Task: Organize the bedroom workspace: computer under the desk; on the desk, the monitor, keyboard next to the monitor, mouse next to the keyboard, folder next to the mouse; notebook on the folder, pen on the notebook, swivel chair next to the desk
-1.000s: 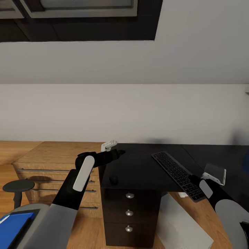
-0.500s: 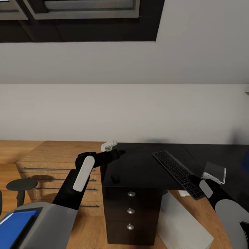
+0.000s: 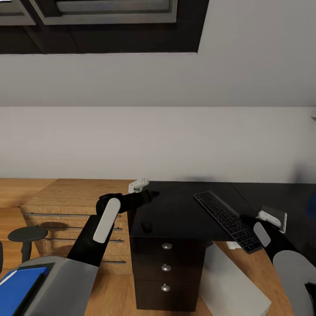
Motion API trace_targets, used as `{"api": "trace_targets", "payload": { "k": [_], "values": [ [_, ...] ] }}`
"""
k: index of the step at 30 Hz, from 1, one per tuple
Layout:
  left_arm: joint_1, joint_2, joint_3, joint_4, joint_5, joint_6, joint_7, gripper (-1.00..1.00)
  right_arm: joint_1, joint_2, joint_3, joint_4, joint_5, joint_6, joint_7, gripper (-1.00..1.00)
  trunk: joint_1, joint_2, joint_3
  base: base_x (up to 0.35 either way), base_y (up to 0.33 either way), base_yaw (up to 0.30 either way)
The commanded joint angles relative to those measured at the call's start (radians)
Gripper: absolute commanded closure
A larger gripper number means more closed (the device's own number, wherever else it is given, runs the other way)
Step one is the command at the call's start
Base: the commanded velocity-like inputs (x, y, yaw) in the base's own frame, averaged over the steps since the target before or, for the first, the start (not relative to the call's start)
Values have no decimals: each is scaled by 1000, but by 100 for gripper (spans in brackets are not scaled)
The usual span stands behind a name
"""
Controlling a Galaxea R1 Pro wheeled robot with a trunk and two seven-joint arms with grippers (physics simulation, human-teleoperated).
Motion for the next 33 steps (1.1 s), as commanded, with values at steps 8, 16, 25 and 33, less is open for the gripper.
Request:
{"api": "trace_targets", "payload": {
  "k": [8,16,25,33],
  "values": [
    [-1,0,-1,6,10,0,11,-100,17,41,-1,-183,-7,11,-12,-100,0,-1,-1,0,0,0],
    [-1,0,-1,7,8,-1,12,-100,138,84,0,-427,-10,84,-94,-100,0,-1,-1,0,0,0],
    [-1,0,-1,7,8,-1,10,-100,240,163,-1,-690,-12,211,-137,-100,0,-1,-1,0,0,0],
    [-1,0,-1,7,8,-2,9,-100,266,199,-1,-742,-12,240,-141,-100,0,-1,-1,0,0,0]
  ]
}}
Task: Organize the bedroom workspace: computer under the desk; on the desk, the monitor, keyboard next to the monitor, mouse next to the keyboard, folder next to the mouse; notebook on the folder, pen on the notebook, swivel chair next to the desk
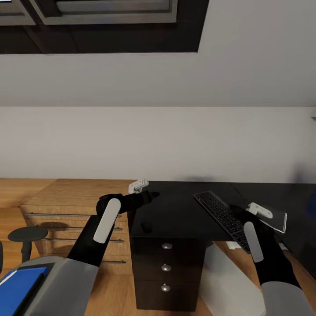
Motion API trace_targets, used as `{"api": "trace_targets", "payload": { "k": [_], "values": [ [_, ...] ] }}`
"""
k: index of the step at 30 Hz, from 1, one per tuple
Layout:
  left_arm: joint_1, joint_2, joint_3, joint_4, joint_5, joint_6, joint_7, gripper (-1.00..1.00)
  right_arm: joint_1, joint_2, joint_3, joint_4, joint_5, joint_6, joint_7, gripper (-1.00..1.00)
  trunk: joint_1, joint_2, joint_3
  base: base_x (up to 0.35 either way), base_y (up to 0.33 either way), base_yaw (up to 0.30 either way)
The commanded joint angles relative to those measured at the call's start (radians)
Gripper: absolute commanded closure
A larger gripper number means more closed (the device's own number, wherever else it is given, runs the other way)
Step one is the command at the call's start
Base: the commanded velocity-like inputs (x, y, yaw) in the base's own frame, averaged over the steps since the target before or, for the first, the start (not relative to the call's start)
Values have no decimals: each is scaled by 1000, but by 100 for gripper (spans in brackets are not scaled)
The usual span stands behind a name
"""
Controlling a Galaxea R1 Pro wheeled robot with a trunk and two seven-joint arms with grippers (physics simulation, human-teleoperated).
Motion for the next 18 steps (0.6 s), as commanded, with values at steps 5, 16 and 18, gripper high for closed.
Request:
{"api": "trace_targets", "payload": {
  "k": [5,16,18],
  "values": [
    [-1,0,0,-1,11,3,10,-100,4,23,1,-23,-11,7,-11,-100,0,-1,-1,0,0,0],
    [-1,0,0,-1,11,4,9,-100,24,55,1,-44,-21,8,-13,-100,0,-1,-1,-3,3,0],
    [-1,0,0,-1,11,4,9,-100,26,55,1,-44,-20,7,-13,-100,0,-1,-1,-75,71,-11]
  ]
}}
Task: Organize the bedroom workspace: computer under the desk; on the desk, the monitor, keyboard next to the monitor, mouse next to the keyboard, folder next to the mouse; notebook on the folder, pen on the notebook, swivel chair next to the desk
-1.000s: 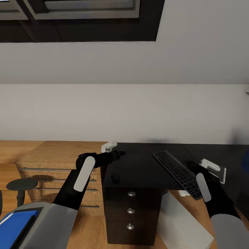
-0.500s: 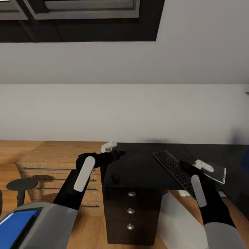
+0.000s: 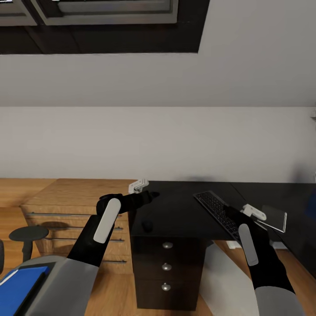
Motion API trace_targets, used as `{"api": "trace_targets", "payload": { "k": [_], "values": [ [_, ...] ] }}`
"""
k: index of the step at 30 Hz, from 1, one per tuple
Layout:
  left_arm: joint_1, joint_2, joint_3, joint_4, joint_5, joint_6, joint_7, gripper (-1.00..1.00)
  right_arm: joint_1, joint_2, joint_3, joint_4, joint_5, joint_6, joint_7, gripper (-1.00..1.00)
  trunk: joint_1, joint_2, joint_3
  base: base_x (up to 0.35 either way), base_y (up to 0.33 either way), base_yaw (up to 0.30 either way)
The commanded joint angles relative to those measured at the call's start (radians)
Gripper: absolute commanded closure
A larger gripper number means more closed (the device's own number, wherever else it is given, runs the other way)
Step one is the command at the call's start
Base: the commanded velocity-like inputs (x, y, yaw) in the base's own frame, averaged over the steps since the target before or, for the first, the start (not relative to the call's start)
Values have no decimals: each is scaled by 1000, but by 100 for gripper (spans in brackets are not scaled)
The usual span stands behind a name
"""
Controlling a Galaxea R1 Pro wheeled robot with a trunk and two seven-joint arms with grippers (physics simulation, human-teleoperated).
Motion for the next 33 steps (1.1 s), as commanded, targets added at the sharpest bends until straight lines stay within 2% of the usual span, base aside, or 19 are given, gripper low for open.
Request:
{"api": "trace_targets", "payload": {
  "k": [1,13,28,33],
  "values": [
    [-1,0,0,-1,10,3,10,-100,0,0,0,-2,-11,3,-7,-100,0,-1,-1,-117,112,-46],
    [-1,0,0,-1,10,3,10,-100,1,1,0,-2,-11,2,-7,-100,0,-1,-2,-145,120,-156],
    [-1,-1,-4,-10,9,3,10,-100,1,1,0,0,-13,1,-6,-100,0,-1,-2,-99,8,-14],
    [24,-2,-6,-92,9,3,9,-100,1,-3,-8,16,-52,-1,-3,-100,0,-1,-2,-9,0,0]
  ]
}}
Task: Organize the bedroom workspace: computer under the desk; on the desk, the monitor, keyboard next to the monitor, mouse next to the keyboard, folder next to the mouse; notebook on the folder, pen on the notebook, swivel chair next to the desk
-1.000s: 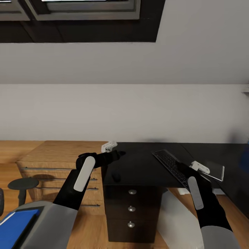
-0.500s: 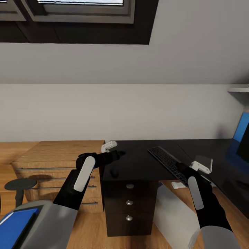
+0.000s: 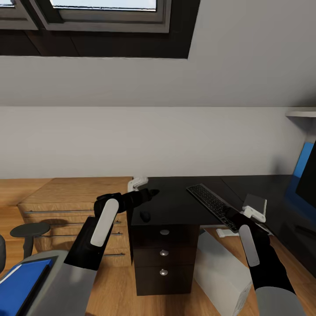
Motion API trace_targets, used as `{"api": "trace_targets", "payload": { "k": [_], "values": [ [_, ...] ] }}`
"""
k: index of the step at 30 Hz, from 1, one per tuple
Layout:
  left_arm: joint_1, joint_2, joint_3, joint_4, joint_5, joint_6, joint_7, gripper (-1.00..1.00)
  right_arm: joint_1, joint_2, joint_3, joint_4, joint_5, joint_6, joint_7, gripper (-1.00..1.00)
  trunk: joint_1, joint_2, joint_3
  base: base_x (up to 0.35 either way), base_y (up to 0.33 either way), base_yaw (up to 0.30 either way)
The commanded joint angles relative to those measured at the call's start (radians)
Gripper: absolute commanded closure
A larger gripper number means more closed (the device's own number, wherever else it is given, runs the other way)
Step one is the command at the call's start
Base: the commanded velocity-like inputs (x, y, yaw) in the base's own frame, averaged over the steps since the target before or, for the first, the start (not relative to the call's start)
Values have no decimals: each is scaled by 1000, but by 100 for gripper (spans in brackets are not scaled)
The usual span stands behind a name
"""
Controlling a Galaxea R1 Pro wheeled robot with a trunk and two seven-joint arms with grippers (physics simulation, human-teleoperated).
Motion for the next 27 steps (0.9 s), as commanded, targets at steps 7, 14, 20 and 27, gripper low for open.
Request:
{"api": "trace_targets", "payload": {
  "k": [7,14,20,27],
  "values": [
    [52,1,0,-89,10,5,10,-100,-1,-5,-186,44,-190,13,-9,-100,0,-1,-1,0,0,0],
    [53,1,0,-91,10,8,10,-100,-1,-6,-265,105,-239,10,-9,-100,0,-1,-1,0,0,0],
    [53,0,-1,-91,11,10,10,-100,-3,-36,-293,209,-277,-3,-7,-100,0,-1,-1,0,0,0],
    [53,-1,-1,-91,12,10,10,-100,-4,-86,-296,266,-379,-6,-3,-100,0,-1,-1,0,0,0]
  ]
}}
